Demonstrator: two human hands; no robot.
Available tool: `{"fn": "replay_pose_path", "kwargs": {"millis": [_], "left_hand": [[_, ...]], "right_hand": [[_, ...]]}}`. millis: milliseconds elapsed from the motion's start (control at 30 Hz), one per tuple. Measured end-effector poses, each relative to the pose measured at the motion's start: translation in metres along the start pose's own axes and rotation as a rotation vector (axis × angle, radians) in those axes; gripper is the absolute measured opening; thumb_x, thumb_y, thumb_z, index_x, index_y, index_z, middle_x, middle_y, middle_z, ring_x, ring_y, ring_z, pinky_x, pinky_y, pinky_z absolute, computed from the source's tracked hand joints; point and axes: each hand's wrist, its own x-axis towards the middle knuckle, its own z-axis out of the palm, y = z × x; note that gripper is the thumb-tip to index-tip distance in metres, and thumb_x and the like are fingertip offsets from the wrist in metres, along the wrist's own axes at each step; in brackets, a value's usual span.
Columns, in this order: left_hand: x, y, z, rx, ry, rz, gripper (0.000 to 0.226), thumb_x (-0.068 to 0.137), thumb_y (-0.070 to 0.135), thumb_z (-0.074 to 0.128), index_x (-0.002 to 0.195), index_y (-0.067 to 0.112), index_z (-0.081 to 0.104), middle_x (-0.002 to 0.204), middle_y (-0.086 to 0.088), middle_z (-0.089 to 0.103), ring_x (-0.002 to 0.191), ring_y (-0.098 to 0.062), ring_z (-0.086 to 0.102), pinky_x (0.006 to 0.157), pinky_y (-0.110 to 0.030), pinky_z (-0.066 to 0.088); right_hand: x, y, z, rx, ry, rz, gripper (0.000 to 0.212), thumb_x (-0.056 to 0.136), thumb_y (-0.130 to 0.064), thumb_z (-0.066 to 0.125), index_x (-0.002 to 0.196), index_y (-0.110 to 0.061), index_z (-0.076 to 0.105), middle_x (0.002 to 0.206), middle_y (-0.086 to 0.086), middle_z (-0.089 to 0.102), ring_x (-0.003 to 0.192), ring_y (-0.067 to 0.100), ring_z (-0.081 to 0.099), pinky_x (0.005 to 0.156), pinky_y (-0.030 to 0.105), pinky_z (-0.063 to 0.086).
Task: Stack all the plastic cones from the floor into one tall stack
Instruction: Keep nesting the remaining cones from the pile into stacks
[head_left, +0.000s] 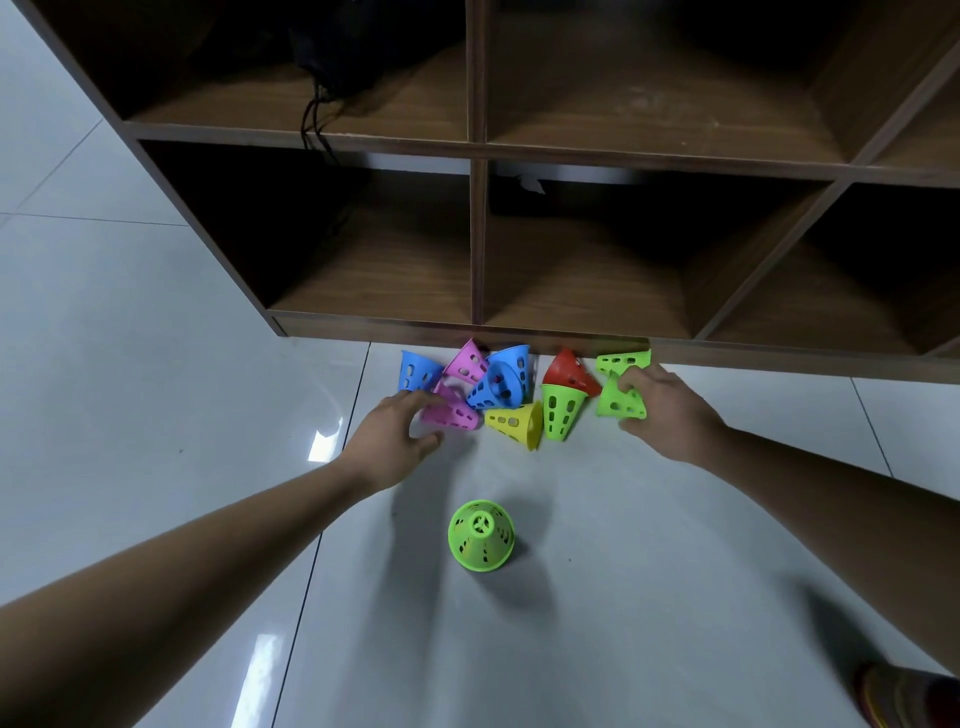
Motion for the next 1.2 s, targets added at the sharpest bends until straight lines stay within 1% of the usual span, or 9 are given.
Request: {"fn": "replay_pose_path", "kwargs": {"millis": [100,200,367,500,633,733,900,1000,1200], "left_hand": [[-0.005,0.003,0.003,-0.038,-0.012,-0.031,0.044,0.096,0.026,0.075,0.139,0.030,0.067,0.139,0.007,0.066,0.127,-0.015,0.059,0.102,-0.029,0.047],[-0.011,0.002,0.004,-0.114,0.023,-0.078,0.039,0.094,0.026,0.077,0.132,0.033,0.072,0.132,0.011,0.069,0.122,-0.010,0.063,0.099,-0.027,0.049],[-0.043,-0.006,0.006,-0.199,0.017,-0.114,0.023,0.091,0.022,0.081,0.106,0.037,0.073,0.107,0.017,0.074,0.103,0.001,0.067,0.082,-0.013,0.047],[-0.078,-0.017,0.015,-0.218,0.002,-0.102,0.029,0.084,0.016,0.085,0.099,0.032,0.067,0.103,0.011,0.070,0.097,-0.004,0.065,0.075,-0.011,0.044],[-0.091,-0.028,0.019,-0.080,0.046,0.018,0.045,0.074,0.022,0.089,0.105,0.039,0.060,0.119,0.015,0.052,0.111,-0.008,0.059,0.085,-0.022,0.050],[-0.087,-0.025,0.015,0.029,0.036,0.140,0.061,0.069,0.029,0.089,0.121,0.035,0.058,0.132,0.014,0.048,0.120,-0.013,0.054,0.096,-0.031,0.052],[-0.078,-0.023,0.016,0.252,-0.098,0.206,0.074,0.069,0.043,0.078,0.138,0.039,0.054,0.148,0.016,0.047,0.135,-0.017,0.048,0.103,-0.040,0.048],[-0.078,-0.027,0.020,0.313,-0.135,0.180,0.069,0.070,0.040,0.077,0.136,0.045,0.054,0.140,0.019,0.051,0.130,-0.012,0.046,0.103,-0.037,0.043],[-0.086,-0.040,0.023,0.364,-0.100,0.096,0.059,0.077,0.043,0.074,0.133,0.037,0.061,0.121,0.014,0.062,0.112,-0.019,0.059,0.093,-0.033,0.044]], "right_hand": [[-0.007,0.001,0.013,-0.083,0.060,-0.036,0.030,0.089,-0.030,0.082,0.109,-0.019,0.063,0.111,0.006,0.063,0.107,0.034,0.058,0.089,0.041,0.047],[-0.019,0.002,0.026,-0.015,0.093,-0.048,0.025,0.086,-0.027,0.085,0.095,-0.019,0.063,0.099,0.006,0.061,0.095,0.034,0.060,0.083,0.043,0.051],[-0.044,0.002,0.045,0.107,0.054,-0.042,0.044,0.081,-0.033,0.087,0.072,-0.029,0.045,0.088,-0.001,0.054,0.087,0.030,0.058,0.078,0.042,0.052],[-0.052,-0.004,0.053,0.119,0.053,0.031,0.047,0.078,-0.036,0.088,0.091,-0.020,0.046,0.097,0.002,0.057,0.095,0.032,0.060,0.074,0.040,0.049],[-0.047,-0.012,0.045,0.159,-0.037,0.012,0.080,0.071,-0.035,0.092,0.134,-0.031,0.042,0.136,-0.002,0.054,0.124,0.023,0.057,0.094,0.041,0.054],[-0.044,-0.016,0.044,0.094,-0.141,-0.091,0.096,0.073,-0.028,0.086,0.152,-0.039,0.034,0.145,-0.008,0.048,0.133,0.022,0.051,0.102,0.041,0.052],[-0.046,-0.016,0.055,0.049,-0.152,-0.174,0.087,0.075,-0.036,0.086,0.150,-0.037,0.042,0.145,-0.011,0.049,0.131,0.021,0.051,0.107,0.040,0.048],[-0.054,-0.014,0.065,0.034,-0.135,-0.228,0.080,0.075,-0.041,0.086,0.145,-0.035,0.047,0.140,-0.010,0.053,0.128,0.020,0.052,0.108,0.038,0.047],[-0.078,-0.031,0.070,0.075,-0.148,-0.248,0.070,0.082,-0.056,0.081,0.140,-0.032,0.051,0.136,-0.012,0.057,0.125,0.017,0.056,0.105,0.031,0.047]]}}
